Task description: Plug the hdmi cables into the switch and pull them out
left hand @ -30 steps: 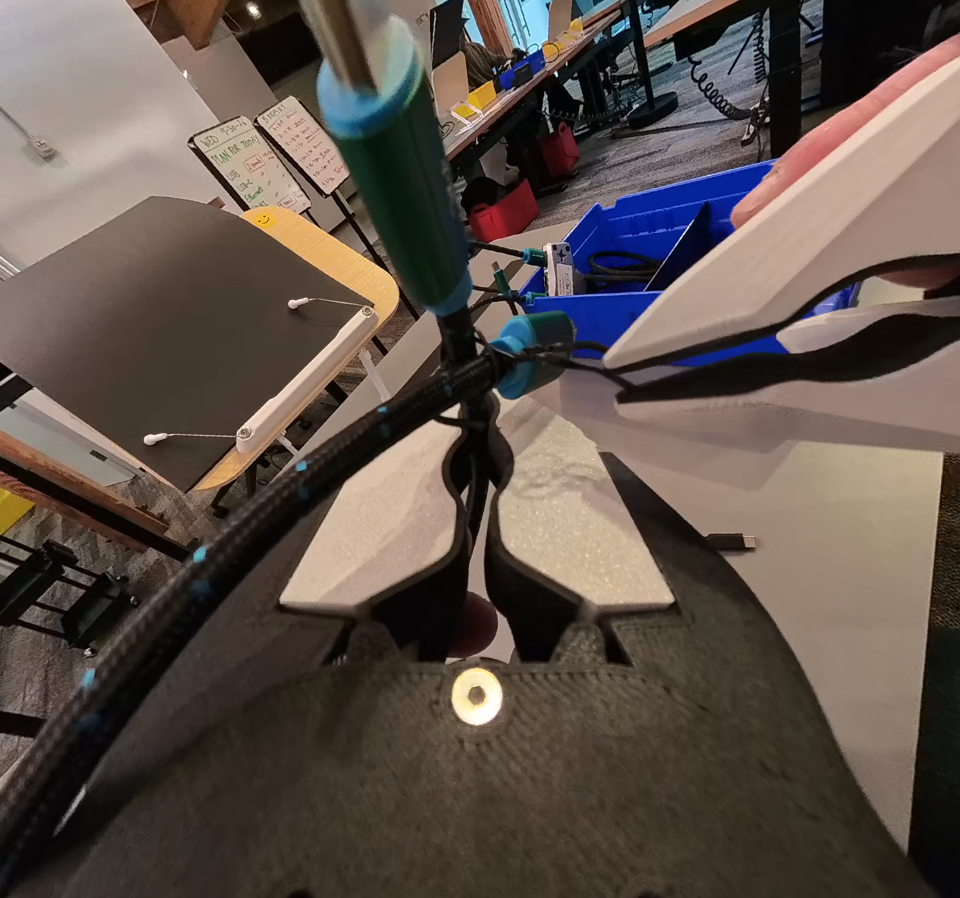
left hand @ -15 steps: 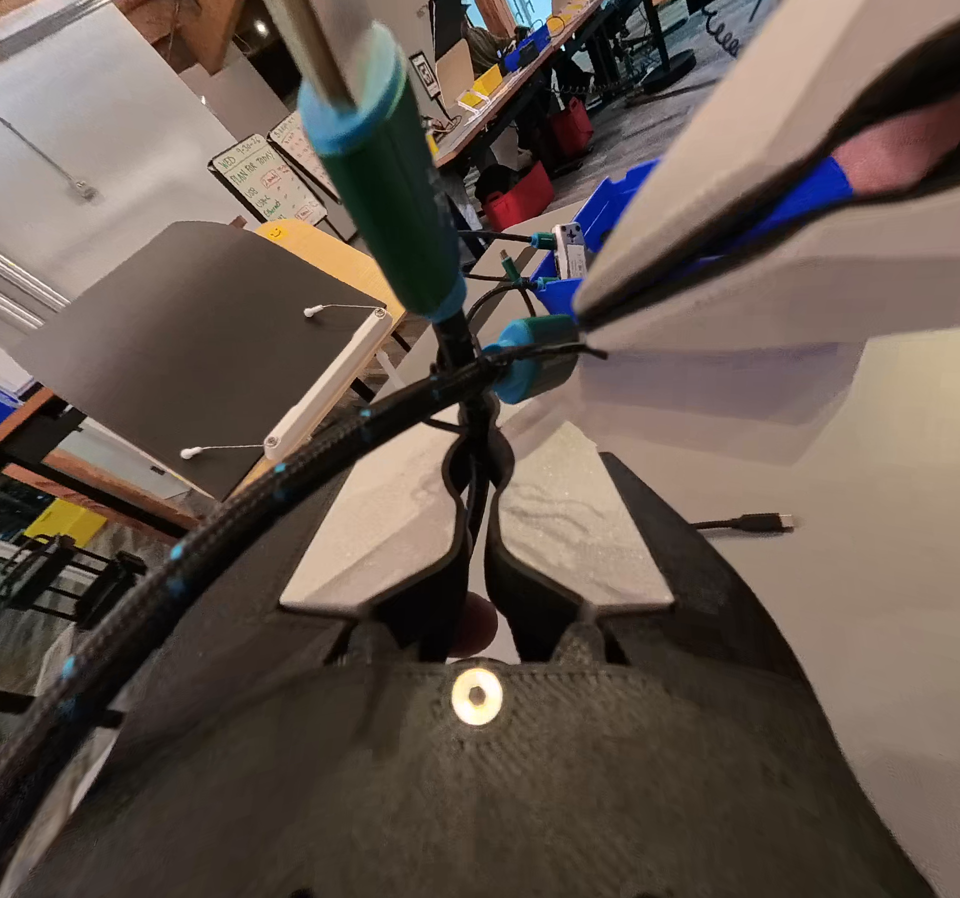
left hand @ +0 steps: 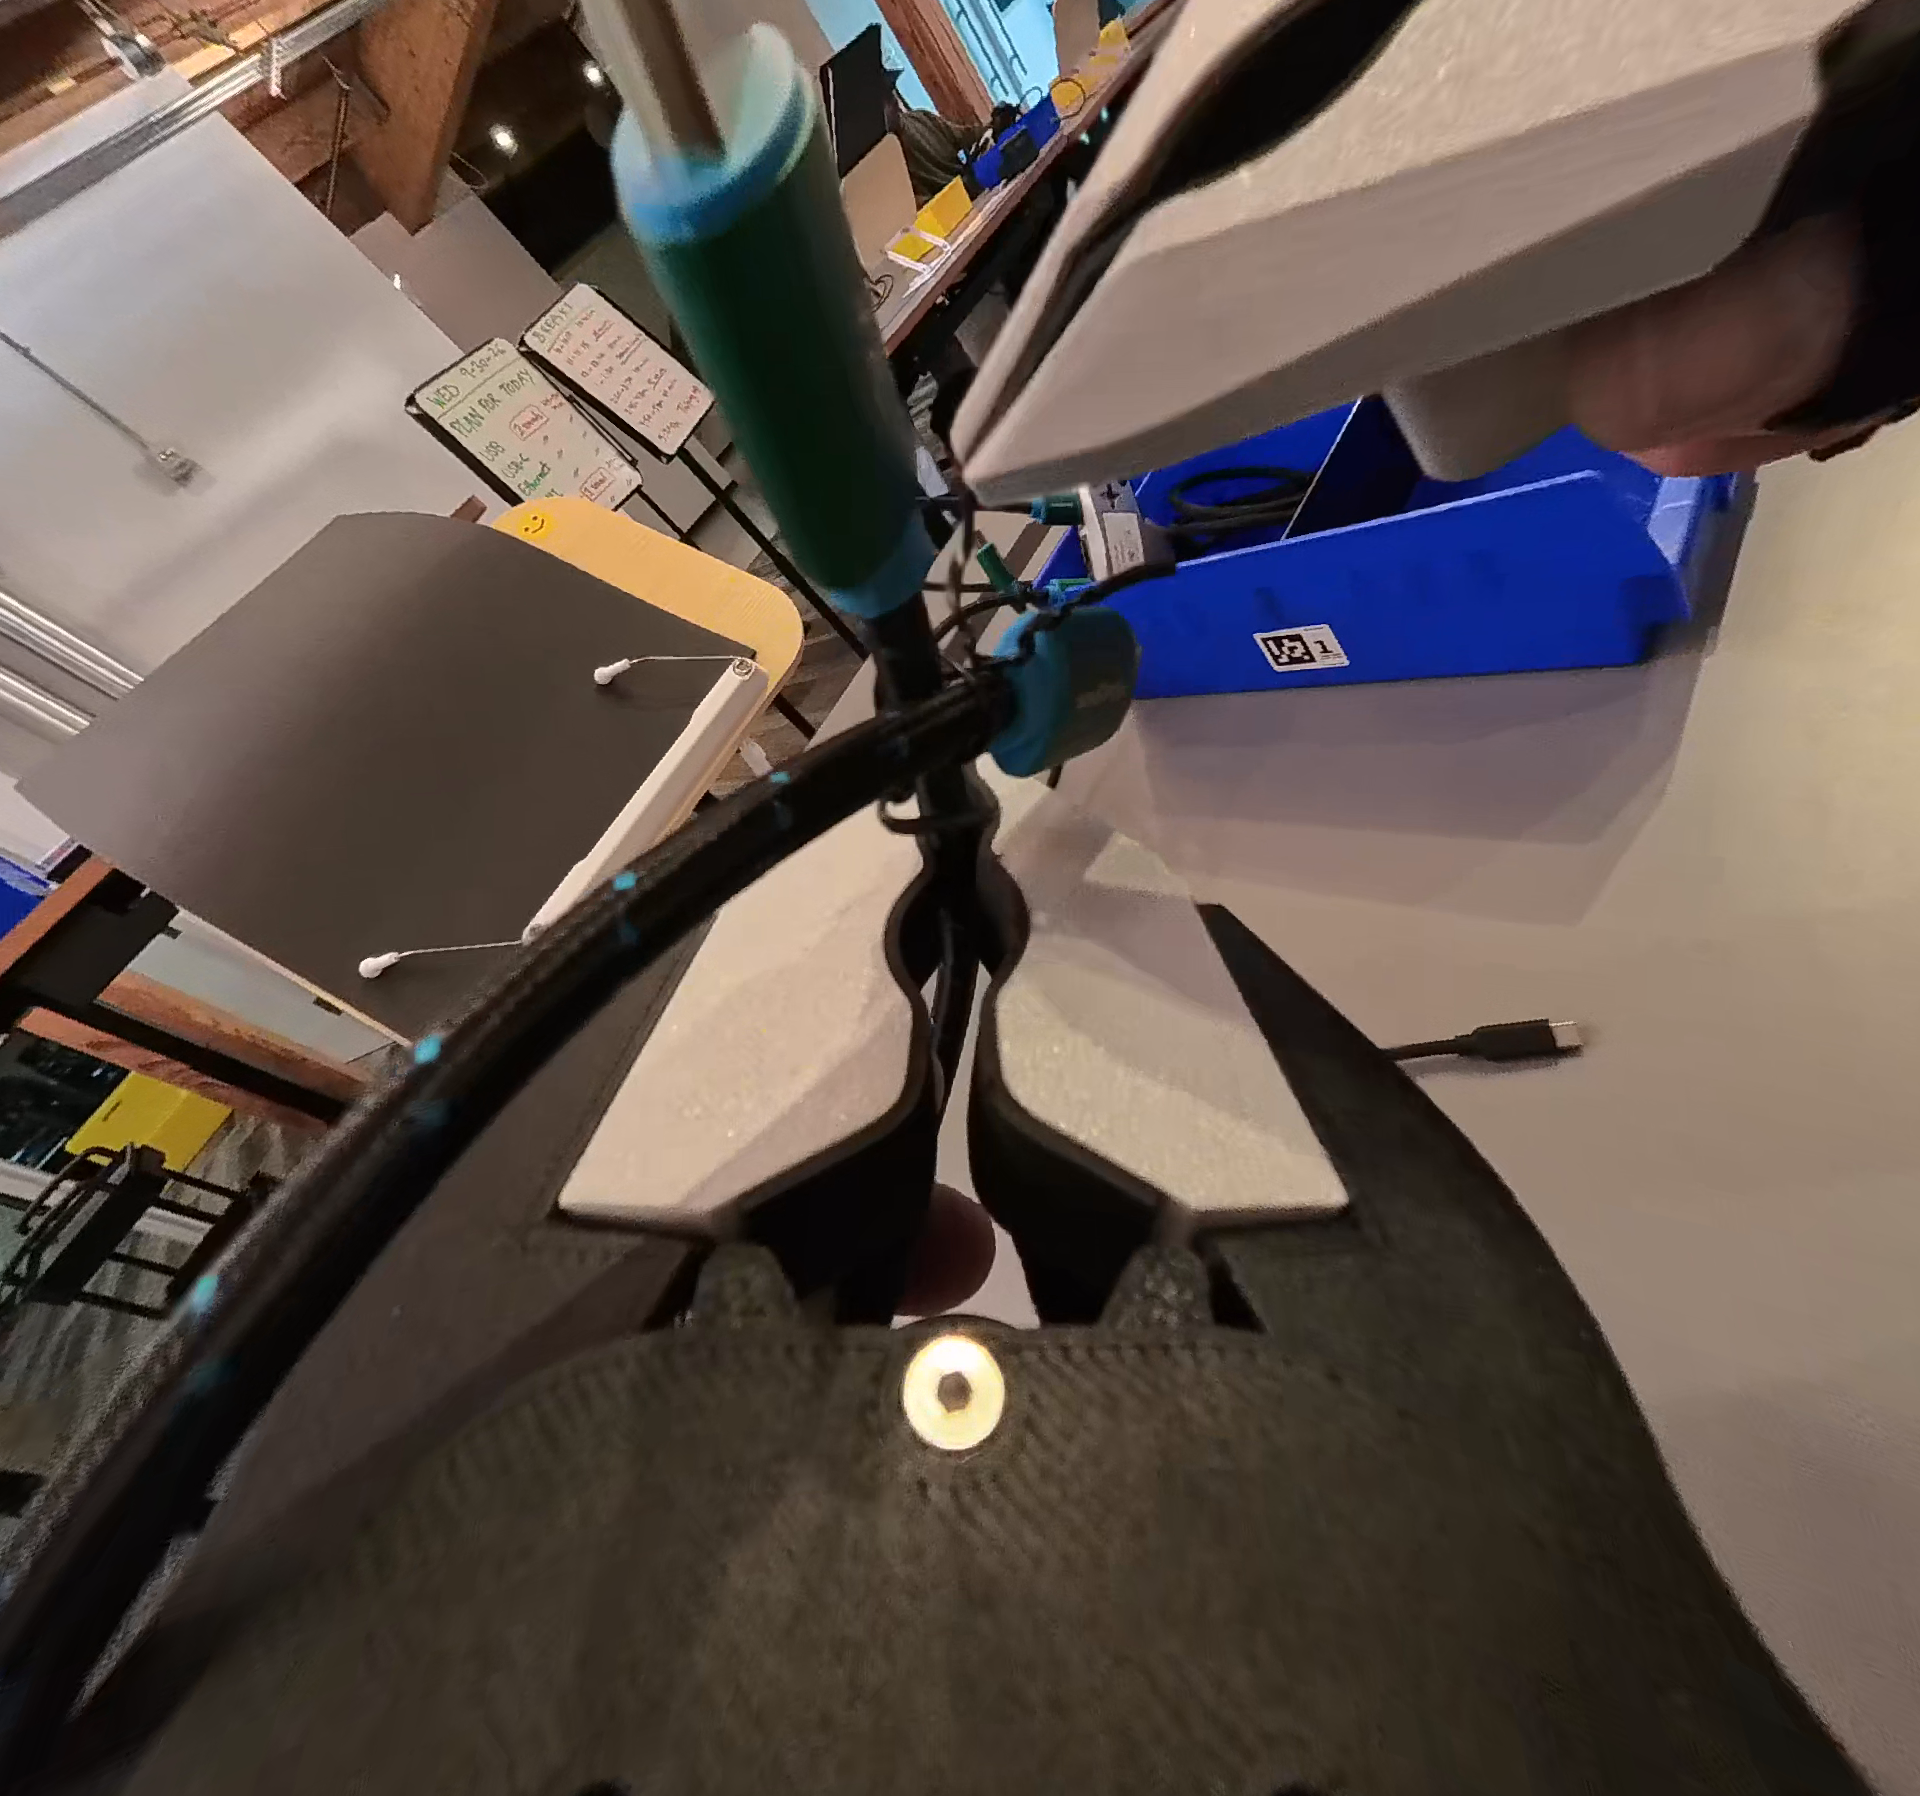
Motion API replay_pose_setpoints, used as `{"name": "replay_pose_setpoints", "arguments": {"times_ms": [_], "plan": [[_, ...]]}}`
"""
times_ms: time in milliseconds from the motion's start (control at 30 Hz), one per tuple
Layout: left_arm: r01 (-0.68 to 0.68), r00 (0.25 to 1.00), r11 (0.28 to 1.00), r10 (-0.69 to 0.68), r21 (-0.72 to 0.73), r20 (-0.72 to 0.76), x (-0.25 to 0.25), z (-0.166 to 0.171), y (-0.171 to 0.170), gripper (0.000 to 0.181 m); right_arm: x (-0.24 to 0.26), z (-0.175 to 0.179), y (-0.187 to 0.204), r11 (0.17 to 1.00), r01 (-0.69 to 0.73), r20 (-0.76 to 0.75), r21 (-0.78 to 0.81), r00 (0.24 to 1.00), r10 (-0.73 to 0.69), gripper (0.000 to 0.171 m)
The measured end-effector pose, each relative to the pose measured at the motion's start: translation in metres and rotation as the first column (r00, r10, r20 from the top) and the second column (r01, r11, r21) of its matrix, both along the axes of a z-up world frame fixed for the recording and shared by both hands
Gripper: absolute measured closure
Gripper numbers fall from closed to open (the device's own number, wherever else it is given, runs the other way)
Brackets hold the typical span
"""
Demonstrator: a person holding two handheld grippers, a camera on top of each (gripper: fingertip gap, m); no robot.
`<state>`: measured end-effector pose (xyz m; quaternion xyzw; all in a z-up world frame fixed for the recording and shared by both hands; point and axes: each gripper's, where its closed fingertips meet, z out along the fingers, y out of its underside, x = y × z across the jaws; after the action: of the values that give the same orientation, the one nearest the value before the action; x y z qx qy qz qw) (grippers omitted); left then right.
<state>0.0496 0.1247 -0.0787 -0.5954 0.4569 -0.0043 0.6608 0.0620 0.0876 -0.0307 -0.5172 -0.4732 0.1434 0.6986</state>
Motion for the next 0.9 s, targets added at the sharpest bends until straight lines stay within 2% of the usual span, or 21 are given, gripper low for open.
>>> {"name": "replay_pose_setpoints", "arguments": {"times_ms": [400, 667, 900], "plan": [[0.033, 0.994, 0.997, -0.026, -0.067, 0.105, -0.003, 0.008, -0.001, 0.179, -0.005, -0.024, -0.002, 0.994, -0.054, 0.107, -0.096, 0.992, 0.064, 0.171], [0.045, 0.99, 0.994, -0.031, -0.097, 0.14, -0.002, 0.009, -0.002, 0.179, -0.02, -0.041, -0.019, 0.957, -0.175, 0.105, -0.231, 0.973, 0.204, 0.171], [0.026, 0.994, 0.996, -0.017, -0.087, 0.11, -0.002, 0.005, 0.0, 0.178, -0.029, -0.03, -0.036, 0.928, -0.271, 0.034, -0.258, 0.957, 0.289, 0.171]]}}
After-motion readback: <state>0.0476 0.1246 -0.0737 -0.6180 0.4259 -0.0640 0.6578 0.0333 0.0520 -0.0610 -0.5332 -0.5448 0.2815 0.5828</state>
